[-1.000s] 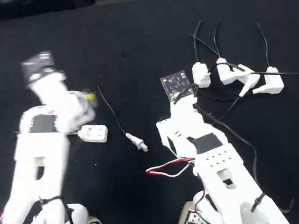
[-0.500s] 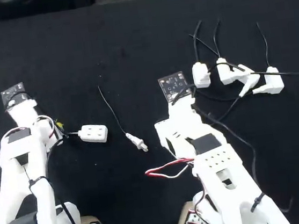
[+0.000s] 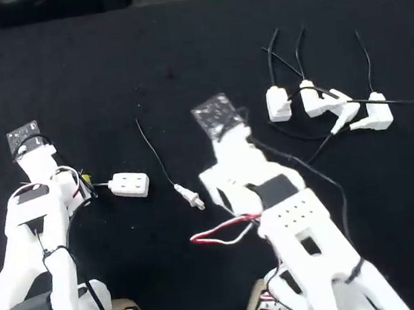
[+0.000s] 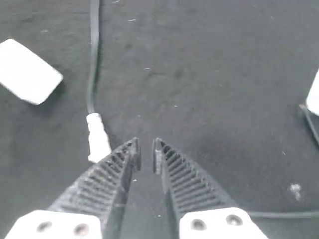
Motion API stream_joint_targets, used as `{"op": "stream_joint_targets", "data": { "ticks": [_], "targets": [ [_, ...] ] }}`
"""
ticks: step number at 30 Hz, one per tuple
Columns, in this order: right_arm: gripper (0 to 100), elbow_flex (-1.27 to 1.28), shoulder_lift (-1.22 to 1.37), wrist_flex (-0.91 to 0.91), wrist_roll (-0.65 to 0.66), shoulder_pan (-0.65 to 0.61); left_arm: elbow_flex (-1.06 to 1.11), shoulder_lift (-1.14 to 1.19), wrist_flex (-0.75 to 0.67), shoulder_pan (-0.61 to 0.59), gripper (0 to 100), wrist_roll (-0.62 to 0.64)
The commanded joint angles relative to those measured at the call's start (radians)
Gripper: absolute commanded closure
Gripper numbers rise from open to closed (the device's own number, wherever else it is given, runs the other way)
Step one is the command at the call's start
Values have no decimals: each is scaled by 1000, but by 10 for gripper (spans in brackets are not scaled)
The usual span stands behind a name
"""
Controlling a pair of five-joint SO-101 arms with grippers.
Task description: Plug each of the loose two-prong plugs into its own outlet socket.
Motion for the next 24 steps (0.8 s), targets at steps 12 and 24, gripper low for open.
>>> {"op": "stream_joint_targets", "data": {
  "ticks": [12, 24],
  "targets": [
    [935, -306, 421, 52, -5, -164, -7, -3, -15, 5, 791, -2],
    [933, -555, 679, 204, -48, -195, -7, -3, -15, 5, 791, -2]
  ]
}}
